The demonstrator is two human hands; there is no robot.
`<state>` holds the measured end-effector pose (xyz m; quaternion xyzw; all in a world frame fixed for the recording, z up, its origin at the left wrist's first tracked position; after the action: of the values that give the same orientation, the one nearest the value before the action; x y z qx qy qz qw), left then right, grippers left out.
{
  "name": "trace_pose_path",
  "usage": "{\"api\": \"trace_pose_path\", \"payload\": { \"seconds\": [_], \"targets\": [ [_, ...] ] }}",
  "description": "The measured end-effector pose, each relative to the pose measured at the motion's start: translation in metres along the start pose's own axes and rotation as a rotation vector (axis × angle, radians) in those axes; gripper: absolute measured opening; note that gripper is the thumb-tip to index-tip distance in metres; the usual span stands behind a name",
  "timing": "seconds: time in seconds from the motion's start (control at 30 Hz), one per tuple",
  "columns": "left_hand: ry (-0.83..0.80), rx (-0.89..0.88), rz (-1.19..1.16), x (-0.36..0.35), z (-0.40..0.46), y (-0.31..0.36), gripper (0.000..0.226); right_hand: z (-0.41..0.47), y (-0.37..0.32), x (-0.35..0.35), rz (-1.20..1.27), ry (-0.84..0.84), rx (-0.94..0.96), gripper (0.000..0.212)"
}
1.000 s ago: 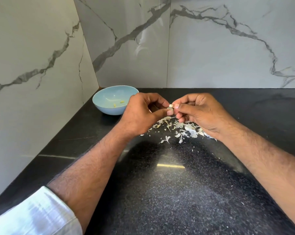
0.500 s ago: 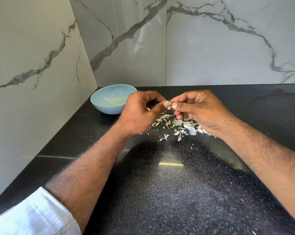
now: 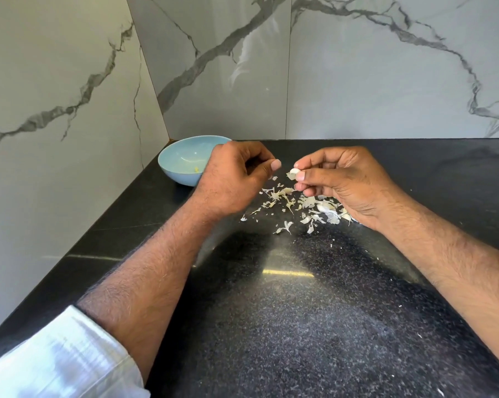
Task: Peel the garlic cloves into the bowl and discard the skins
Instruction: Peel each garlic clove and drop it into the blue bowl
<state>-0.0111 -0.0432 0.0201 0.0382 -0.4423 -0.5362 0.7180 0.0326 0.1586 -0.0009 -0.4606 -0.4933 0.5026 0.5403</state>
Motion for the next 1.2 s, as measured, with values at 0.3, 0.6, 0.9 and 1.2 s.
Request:
{"api": "trace_pose_path", "payload": {
  "seconds": [0.3,0.6,0.9,1.2],
  "targets": [
    [0.057,0.094,0.031,0.013,0.002,-0.02,0.017,0.001,0.008,-0.054,-0.994,-0.182,0.227,0.011],
    [0.014,0.098,0.049,0.008,0.002,-0.022,0.017,-0.004,-0.022,-0.017,-0.761,0.161,0.459,0.007],
    [-0.017,0.152,0.036,0.008,-0.001,-0.023,0.016,0.002,0.008,-0.031,-0.866,-0.17,0.166,0.01],
    [-0.099,0.23,-0.294,-0.01,-0.005,-0.006,0.009,0.002,0.002,0.006,0.158,-0.052,-0.084,0.036]
  ]
}}
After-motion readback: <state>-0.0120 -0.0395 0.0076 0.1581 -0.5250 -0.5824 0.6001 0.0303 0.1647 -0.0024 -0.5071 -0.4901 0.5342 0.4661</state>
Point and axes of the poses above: each hand's wrist, its own z-axis towards the middle knuckle, its own x-axis out of the back of the hand, y = z × x, the point moved 5 cm from there along z, towards the middle knuckle, and after that the axes turned 7 degrees about -x, right-handed, at the moved point
